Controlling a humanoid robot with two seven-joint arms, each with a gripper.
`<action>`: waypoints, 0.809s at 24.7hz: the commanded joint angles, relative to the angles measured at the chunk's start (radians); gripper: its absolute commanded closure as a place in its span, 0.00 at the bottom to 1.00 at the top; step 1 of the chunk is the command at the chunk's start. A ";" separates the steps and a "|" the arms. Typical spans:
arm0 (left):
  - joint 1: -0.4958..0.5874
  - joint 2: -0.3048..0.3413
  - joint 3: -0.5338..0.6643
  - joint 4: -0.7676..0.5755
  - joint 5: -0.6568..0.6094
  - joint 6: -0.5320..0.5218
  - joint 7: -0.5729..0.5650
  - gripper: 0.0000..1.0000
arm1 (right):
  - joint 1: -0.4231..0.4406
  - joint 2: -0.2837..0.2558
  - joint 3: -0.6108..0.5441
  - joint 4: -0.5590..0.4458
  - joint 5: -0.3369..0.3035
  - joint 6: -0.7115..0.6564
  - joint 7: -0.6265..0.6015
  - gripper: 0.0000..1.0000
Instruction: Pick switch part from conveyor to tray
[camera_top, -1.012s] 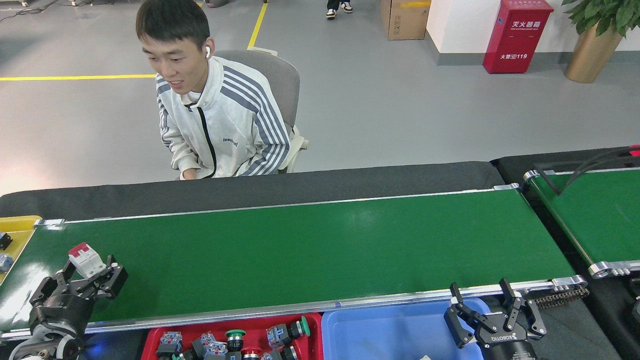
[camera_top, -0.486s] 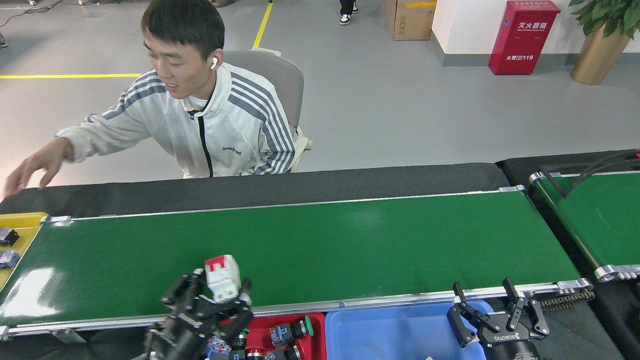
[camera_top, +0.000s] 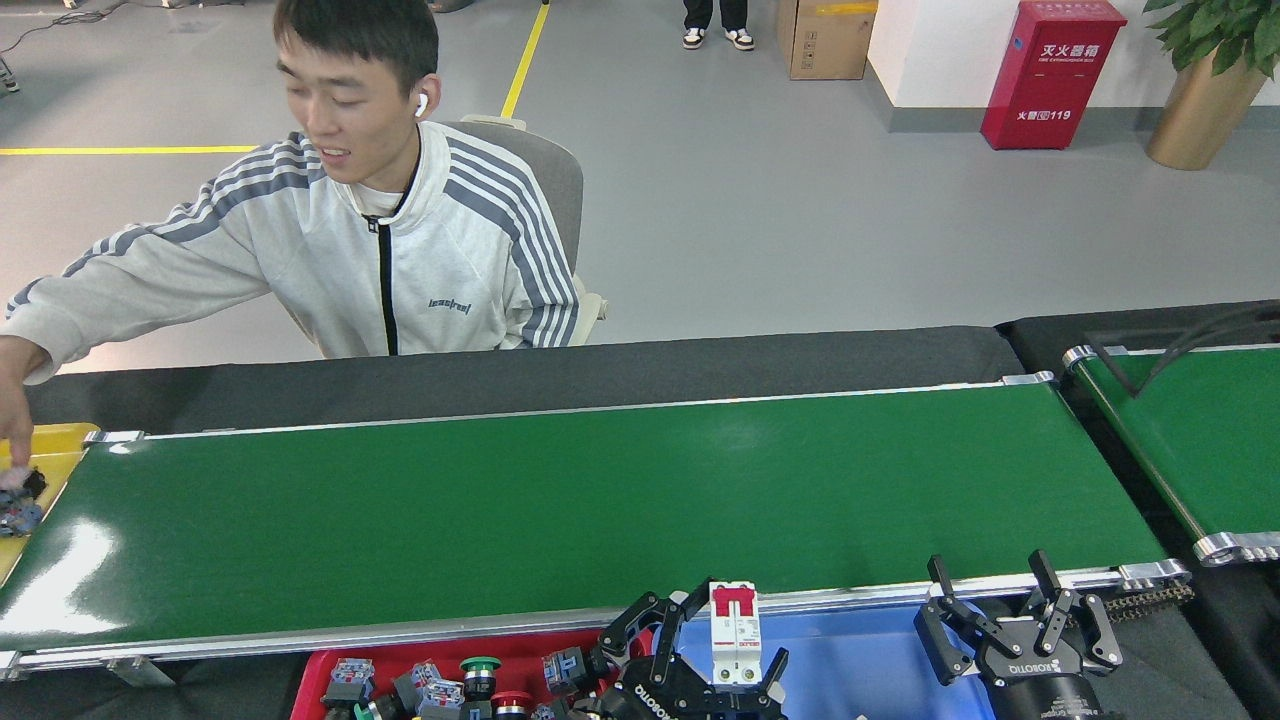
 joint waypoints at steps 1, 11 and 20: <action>-0.001 0.002 0.008 -0.011 0.002 0.017 0.013 0.00 | -0.010 -0.008 -0.006 -0.011 -0.002 -0.003 -0.004 0.00; 0.047 0.008 0.401 -0.048 0.022 0.025 0.050 0.00 | 0.004 -0.014 -0.029 -0.007 0.000 0.002 -0.004 0.00; 0.058 0.132 0.767 0.055 0.037 -0.009 0.081 0.00 | 0.001 -0.033 -0.022 -0.007 -0.002 -0.007 0.000 0.00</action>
